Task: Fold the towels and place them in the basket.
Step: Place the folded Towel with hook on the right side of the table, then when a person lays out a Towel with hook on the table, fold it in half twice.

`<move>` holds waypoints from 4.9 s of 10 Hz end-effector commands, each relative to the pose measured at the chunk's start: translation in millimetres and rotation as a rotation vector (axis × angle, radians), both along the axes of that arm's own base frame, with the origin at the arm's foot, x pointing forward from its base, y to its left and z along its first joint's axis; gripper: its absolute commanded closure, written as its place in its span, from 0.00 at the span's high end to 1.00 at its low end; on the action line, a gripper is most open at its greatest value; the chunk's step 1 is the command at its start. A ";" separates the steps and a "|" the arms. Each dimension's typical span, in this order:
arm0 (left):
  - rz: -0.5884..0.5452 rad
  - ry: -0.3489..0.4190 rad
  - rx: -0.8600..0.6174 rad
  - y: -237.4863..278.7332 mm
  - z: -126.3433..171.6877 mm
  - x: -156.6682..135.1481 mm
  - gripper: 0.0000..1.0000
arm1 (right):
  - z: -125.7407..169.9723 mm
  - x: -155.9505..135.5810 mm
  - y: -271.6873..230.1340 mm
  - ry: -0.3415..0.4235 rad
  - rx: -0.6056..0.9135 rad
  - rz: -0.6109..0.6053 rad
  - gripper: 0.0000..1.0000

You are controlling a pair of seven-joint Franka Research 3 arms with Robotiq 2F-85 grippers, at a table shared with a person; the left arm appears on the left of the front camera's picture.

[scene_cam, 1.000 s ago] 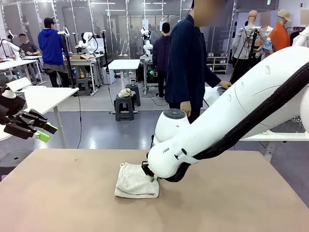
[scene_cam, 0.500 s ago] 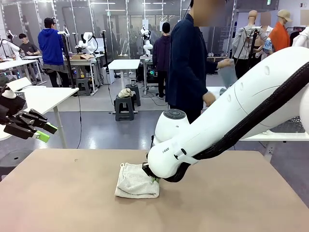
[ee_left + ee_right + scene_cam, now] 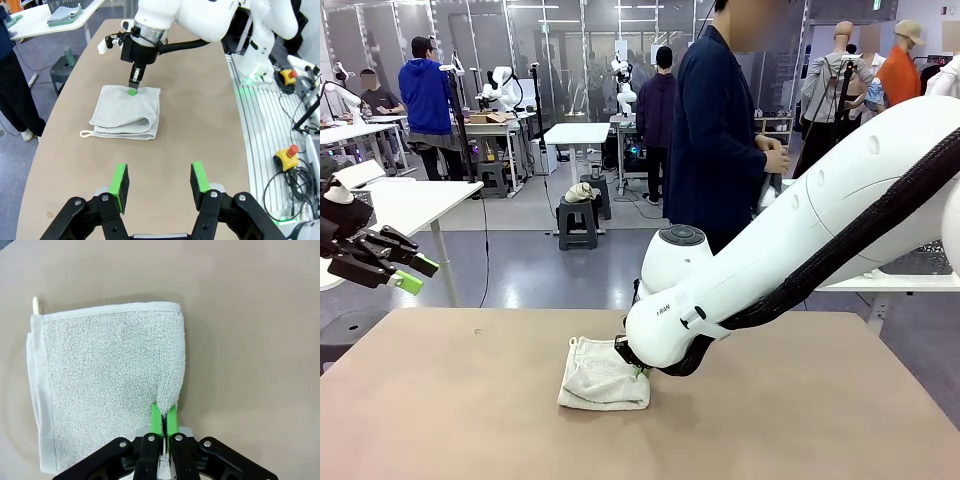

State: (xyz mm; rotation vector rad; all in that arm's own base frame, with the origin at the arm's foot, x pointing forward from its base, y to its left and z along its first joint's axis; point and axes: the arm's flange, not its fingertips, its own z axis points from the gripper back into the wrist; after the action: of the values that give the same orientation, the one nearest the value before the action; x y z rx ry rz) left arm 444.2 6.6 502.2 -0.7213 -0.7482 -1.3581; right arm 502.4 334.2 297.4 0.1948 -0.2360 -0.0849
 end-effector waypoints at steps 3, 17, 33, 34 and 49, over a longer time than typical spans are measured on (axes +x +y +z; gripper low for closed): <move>-0.003 -0.003 -0.007 0.1 1.0 -0.4 0.64 | 23.7 16.3 -59.3 -0.106 0.002 -0.012 0.04; -0.003 -0.003 -0.007 0.1 1.0 -0.4 0.64 | 32.0 101.2 -429.8 -0.099 -0.155 -0.014 0.04; -0.003 -0.003 -0.007 0.1 1.0 -0.4 0.64 | 324.0 -60.1 -363.7 -0.156 -0.162 0.064 0.84; -0.003 -0.003 -0.007 0.1 1.0 -0.4 0.64 | 332.4 -75.5 -359.8 -0.157 -0.173 0.066 0.84; -0.003 -0.003 -0.007 0.1 1.0 -0.4 0.64 | 343.2 -77.8 -362.7 -0.164 -0.160 0.092 0.84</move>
State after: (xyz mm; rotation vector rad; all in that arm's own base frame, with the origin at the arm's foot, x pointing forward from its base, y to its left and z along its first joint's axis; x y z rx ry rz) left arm 444.3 6.7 502.1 -0.7207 -0.7476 -1.3578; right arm 421.4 -27.9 639.2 0.0472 -0.3936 0.0380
